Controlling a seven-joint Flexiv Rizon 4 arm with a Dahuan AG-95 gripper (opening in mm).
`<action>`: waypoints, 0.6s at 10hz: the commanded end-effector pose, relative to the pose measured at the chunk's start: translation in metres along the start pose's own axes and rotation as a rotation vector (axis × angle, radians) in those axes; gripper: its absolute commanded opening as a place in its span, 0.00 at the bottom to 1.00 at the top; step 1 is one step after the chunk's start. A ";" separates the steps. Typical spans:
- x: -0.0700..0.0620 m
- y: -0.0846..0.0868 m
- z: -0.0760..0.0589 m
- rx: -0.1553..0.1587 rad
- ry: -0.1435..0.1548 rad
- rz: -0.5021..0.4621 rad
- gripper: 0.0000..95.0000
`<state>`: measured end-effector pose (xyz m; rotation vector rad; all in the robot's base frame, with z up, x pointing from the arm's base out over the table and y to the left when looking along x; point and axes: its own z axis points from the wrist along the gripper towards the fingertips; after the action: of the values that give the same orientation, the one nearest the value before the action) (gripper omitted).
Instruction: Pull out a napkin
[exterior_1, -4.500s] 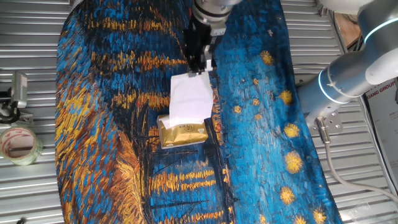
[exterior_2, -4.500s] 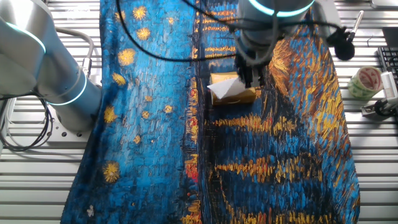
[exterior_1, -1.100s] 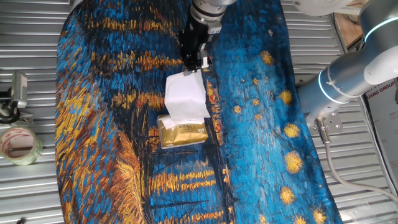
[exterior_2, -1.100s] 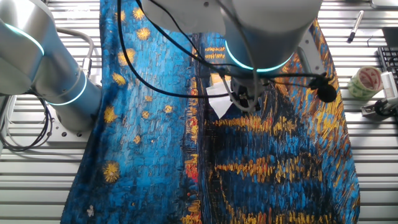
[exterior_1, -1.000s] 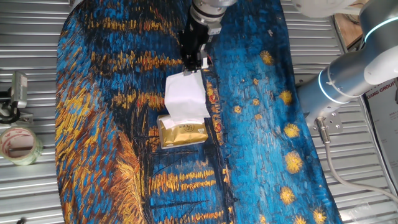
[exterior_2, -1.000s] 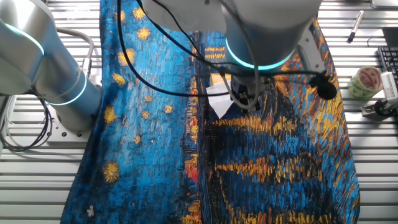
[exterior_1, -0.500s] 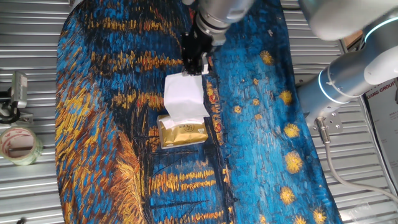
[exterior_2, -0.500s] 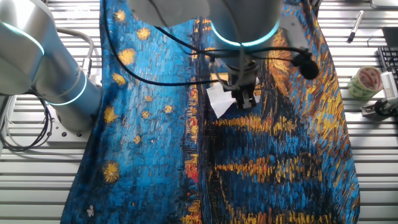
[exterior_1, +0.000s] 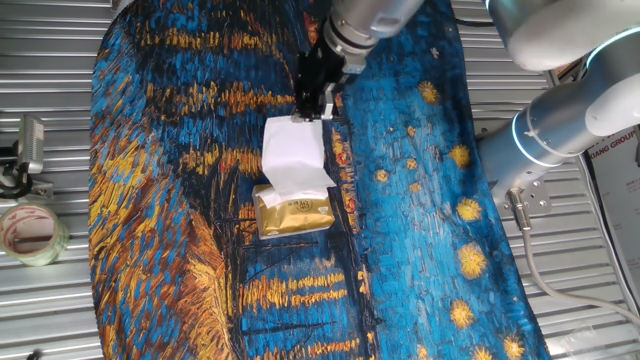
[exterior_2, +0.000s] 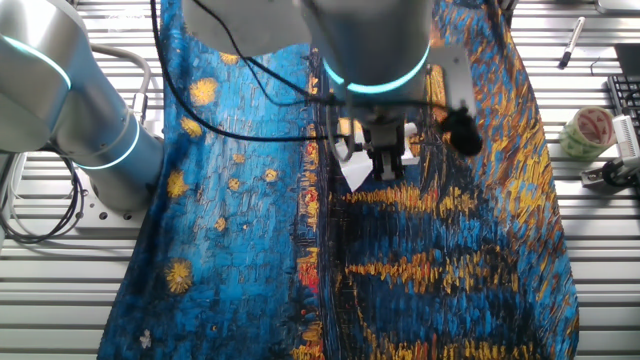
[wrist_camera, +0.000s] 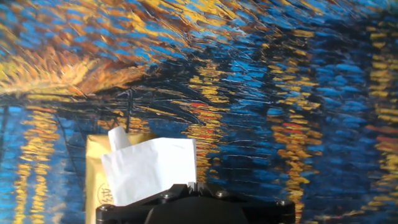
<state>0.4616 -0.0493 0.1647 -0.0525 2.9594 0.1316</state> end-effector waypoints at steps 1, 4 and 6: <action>-0.003 0.000 0.003 -0.021 0.025 -0.045 0.00; -0.005 -0.002 0.008 -0.032 0.028 -0.063 0.00; -0.003 -0.002 0.008 -0.037 0.029 -0.068 0.00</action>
<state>0.4674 -0.0500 0.1556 -0.1677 2.9794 0.1681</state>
